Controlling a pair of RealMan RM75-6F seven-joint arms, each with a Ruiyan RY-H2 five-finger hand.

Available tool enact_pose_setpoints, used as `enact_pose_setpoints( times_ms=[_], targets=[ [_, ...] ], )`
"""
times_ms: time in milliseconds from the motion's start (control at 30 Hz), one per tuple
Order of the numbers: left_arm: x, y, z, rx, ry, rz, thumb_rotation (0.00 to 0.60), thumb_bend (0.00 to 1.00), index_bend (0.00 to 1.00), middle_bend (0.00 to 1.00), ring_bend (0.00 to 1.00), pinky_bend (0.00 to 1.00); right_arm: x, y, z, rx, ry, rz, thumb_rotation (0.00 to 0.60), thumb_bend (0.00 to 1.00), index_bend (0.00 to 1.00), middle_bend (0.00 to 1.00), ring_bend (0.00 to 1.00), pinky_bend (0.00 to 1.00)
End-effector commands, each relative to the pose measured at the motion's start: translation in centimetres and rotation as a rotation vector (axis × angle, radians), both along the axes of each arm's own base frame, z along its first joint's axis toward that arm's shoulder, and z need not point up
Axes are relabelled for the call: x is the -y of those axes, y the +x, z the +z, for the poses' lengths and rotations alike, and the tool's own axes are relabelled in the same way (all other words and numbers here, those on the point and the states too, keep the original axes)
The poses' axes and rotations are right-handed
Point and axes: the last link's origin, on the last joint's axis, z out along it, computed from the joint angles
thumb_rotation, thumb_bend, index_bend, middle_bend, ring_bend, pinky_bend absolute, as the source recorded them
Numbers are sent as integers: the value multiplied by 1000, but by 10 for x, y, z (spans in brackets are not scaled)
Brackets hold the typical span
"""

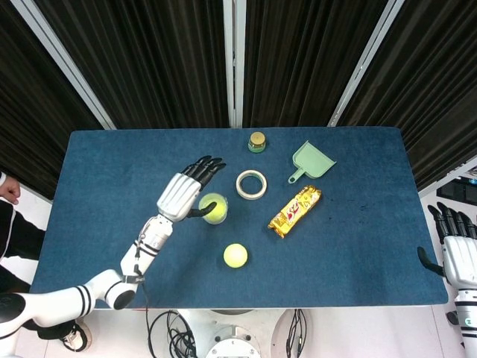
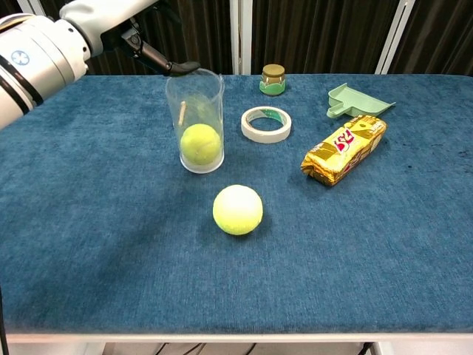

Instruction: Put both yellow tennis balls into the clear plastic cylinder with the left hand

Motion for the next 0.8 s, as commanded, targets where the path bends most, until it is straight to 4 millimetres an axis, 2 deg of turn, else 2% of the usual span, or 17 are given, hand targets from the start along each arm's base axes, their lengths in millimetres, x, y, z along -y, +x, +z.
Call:
enact_pose_setpoints(
  times_ms=[33,133,267,367,467,633,700,800],
  targets=[
    [11,4,4,9,4,-39,600,258,100,65,34,227,0,-1,0,-1,0,-3,600,304,0,0,0,0],
    [28,7,6,11,2,-96,600,243,116,100,40,242,1,-1,-1,-1,2,-4,600,305,0,0,0,0],
    [62,8,5,8,-18,-184,600,235,177,205,124,311,1,-1,-3,-1,7,-6,600,304,0,0,0,0],
    [88,2,-5,-20,-117,-213,600,235,263,252,168,338,1,-2,-3,1,8,-7,600,304,0,0,0,0],
    [105,-3,-19,-84,-222,-232,600,235,278,257,172,339,1,-1,-2,10,6,-6,600,304,0,0,0,0],
    [116,-5,-40,-117,-277,-279,600,235,234,249,172,337,-1,-1,-2,8,6,-5,600,305,0,0,0,0],
    [114,-7,-51,-144,-262,-305,600,236,165,221,170,329,0,-2,-2,6,11,-8,600,305,0,0,0,0],
    [109,-6,-64,-138,-260,-304,600,236,125,174,136,295,0,-2,-4,7,14,-9,600,304,0,0,0,0]
  ],
)
